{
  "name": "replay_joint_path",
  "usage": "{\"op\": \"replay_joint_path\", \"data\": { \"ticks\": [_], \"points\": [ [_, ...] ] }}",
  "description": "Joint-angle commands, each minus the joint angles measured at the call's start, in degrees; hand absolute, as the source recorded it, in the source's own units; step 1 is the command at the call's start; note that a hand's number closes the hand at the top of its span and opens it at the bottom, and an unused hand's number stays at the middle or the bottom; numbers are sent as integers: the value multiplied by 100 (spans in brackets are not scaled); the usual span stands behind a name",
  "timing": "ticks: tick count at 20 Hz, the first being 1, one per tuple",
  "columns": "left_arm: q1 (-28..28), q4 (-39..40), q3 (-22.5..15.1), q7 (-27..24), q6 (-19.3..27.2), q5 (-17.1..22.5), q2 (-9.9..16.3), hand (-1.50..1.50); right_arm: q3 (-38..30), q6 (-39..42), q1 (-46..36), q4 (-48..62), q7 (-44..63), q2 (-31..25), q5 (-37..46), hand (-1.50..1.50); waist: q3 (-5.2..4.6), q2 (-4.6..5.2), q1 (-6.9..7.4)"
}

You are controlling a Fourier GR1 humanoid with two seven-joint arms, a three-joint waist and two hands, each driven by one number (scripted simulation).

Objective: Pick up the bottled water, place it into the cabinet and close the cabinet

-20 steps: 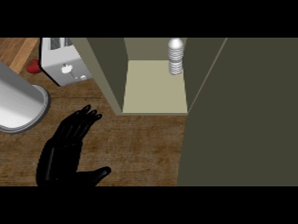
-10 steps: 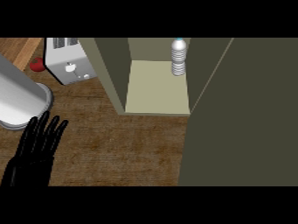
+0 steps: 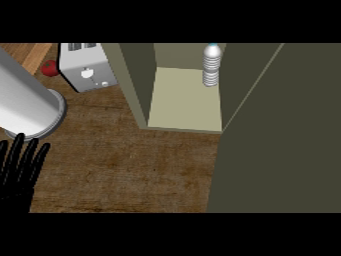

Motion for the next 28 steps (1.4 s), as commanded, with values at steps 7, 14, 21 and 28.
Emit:
{"op": "replay_joint_path", "data": {
  "ticks": [7,14,21,28],
  "points": [
    [242,-68,411,-17,-723,282,477,-150,1321,113,-755,-270,815,272,77,150,-8,153,449],
    [410,-72,560,-7,-1097,430,682,-150,1238,128,-1143,-144,1124,212,-53,150,-24,186,674],
    [299,-121,617,78,-1237,453,827,-150,790,341,-1841,-115,1280,-46,58,150,-59,251,979],
    [224,-59,658,140,-1349,528,890,-150,612,525,-2490,-107,1362,-212,-21,150,-77,229,970]
  ]
}}
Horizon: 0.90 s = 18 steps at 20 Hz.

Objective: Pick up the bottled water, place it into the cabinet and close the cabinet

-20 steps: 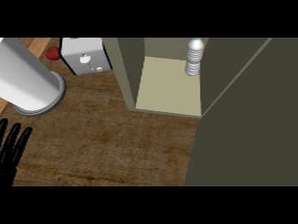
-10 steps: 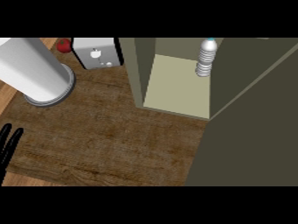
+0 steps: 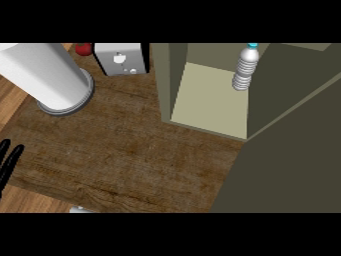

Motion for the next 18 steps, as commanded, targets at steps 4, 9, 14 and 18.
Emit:
{"op": "replay_joint_path", "data": {
  "ticks": [4,9,14,18],
  "points": [
    [-37,57,160,38,-89,147,89,-150,637,113,-603,-126,647,119,177,150,-23,-17,-28],
    [-67,117,179,51,-152,131,129,-150,455,166,-890,-96,697,53,98,150,-33,33,-14],
    [15,136,181,72,-279,199,163,-150,397,68,-881,19,659,174,-69,150,-31,63,-1],
    [-74,153,337,41,-258,227,210,-150,494,106,-713,109,667,177,-278,150,-24,130,16]
  ]
}}
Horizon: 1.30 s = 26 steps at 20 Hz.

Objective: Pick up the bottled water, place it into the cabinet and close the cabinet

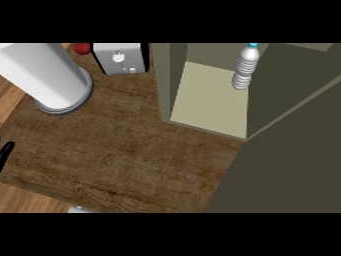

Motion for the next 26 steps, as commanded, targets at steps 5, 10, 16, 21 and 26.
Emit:
{"op": "replay_joint_path", "data": {
  "ticks": [5,10,16,21,26],
  "points": [
    [-124,-36,89,10,-148,33,97,-150,642,-37,-77,184,331,351,-533,150,29,227,267],
    [-178,41,106,-6,-195,72,68,-150,500,-199,-31,303,340,524,-682,150,36,275,250],
    [-146,127,161,25,-279,109,131,-150,-16,-422,-346,319,549,670,-417,150,39,215,262],
    [-223,158,206,28,-321,120,160,-150,-268,-438,-856,597,926,673,-220,150,38,198,276],
    [-255,169,175,94,-291,190,137,-150,-428,-639,-1465,1040,1486,916,-275,150,61,181,235]
  ]
}}
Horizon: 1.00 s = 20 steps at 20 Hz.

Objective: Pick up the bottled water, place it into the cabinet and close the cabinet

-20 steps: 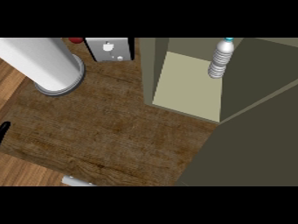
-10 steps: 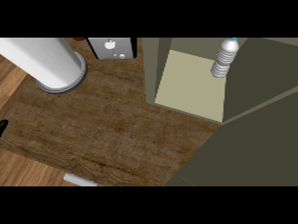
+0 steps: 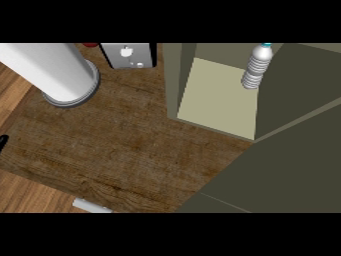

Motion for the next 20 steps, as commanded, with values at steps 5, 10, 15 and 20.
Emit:
{"op": "replay_joint_path", "data": {
  "ticks": [5,10,15,20],
  "points": [
    [25,99,16,34,-85,69,7,-150,-140,-576,-1156,1141,971,764,-50,150,34,-60,38],
    [-28,188,58,45,-133,146,2,-150,-380,-772,-2125,1928,1370,1253,-204,150,48,-72,41],
    [44,301,65,29,-148,84,-4,-150,-899,-1470,-3076,2699,1609,1920,134,150,71,-168,-154],
    [-67,476,205,-9,-154,218,-44,-150,-1357,-2414,-4230,3786,1730,2277,374,150,91,-152,-332]
  ]
}}
